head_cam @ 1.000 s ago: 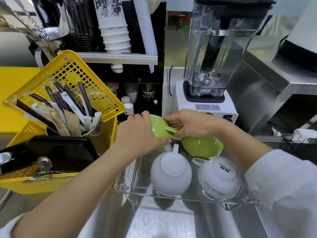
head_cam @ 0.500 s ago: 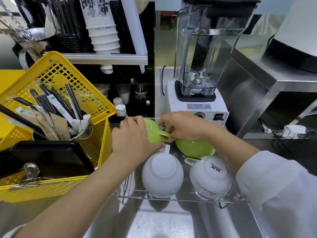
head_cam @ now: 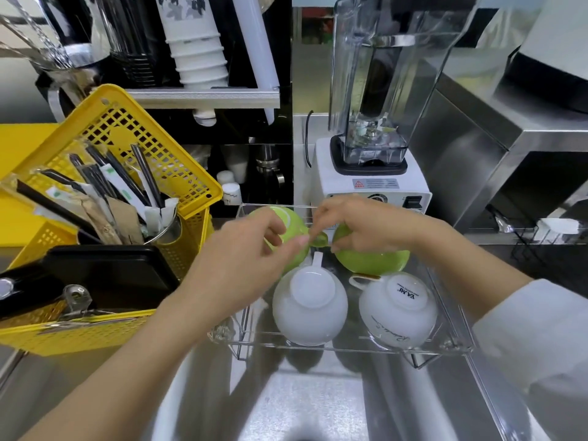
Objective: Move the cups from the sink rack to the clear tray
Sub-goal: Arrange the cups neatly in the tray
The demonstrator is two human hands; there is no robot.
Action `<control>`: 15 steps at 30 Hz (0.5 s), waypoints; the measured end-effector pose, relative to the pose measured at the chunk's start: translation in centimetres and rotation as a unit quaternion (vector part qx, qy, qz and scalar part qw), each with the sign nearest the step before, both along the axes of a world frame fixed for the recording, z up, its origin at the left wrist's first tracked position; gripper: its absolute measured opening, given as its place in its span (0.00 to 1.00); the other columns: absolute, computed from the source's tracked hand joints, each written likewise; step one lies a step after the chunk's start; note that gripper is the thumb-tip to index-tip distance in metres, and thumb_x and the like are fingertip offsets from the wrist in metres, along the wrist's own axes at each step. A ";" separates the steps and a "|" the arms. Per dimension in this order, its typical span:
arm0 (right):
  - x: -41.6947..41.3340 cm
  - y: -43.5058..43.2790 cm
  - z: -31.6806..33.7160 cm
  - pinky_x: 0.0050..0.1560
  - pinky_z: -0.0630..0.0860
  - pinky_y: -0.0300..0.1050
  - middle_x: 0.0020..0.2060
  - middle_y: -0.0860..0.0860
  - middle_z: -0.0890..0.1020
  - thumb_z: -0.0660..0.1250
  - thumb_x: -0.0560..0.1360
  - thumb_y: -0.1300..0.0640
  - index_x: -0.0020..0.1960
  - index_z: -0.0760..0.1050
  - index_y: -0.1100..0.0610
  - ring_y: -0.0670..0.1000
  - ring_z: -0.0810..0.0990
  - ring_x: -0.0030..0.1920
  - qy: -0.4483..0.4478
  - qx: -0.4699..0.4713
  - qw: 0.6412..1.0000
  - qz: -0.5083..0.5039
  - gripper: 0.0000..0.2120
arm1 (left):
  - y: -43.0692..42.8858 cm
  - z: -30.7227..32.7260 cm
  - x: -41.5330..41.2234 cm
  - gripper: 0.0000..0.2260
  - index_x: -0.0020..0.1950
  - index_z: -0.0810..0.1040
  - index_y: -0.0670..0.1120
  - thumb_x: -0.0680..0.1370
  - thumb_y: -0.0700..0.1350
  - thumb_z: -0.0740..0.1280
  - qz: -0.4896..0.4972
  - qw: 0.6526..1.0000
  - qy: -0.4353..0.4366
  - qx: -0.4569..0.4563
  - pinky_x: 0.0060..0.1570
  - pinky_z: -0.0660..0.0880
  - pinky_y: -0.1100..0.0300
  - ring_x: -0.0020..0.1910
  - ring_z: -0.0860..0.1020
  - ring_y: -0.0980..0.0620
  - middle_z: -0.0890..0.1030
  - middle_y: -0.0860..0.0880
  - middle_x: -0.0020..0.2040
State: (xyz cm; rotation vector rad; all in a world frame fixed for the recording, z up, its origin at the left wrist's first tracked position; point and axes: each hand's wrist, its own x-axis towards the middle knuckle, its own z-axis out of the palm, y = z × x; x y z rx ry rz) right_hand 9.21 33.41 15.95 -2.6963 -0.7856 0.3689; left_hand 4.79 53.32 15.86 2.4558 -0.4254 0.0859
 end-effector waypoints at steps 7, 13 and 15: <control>-1.0 0.3 0.2 0.54 0.69 0.41 0.45 0.41 0.75 0.70 0.71 0.55 0.61 0.74 0.41 0.45 0.73 0.49 0.053 -0.028 0.998 -0.004 0.20 | -1.9 -2.0 -3.0 0.37 0.62 0.62 0.53 0.61 0.75 0.57 -0.043 0.989 0.034 0.134 0.51 0.68 0.56 0.58 0.69 0.54 0.69 0.56 0.55; -1.2 0.3 -0.3 0.63 0.60 0.47 0.42 0.36 0.73 0.71 0.70 0.50 0.59 0.75 0.40 0.44 0.70 0.49 0.016 -0.073 0.997 -0.002 0.19 | -2.5 -4.4 -3.7 0.44 0.56 0.64 0.48 0.53 0.78 0.51 -0.003 0.977 -0.052 0.209 0.44 0.61 0.56 0.52 0.69 0.49 0.63 0.54 0.48; -1.3 0.2 -0.3 0.63 0.63 0.47 0.46 0.38 0.75 0.71 0.69 0.51 0.59 0.75 0.41 0.45 0.71 0.51 0.024 -0.065 0.998 -0.009 0.19 | -2.4 -4.7 -3.7 0.42 0.57 0.65 0.48 0.55 0.77 0.56 -0.003 0.979 -0.068 0.193 0.44 0.62 0.56 0.51 0.70 0.48 0.65 0.53 0.49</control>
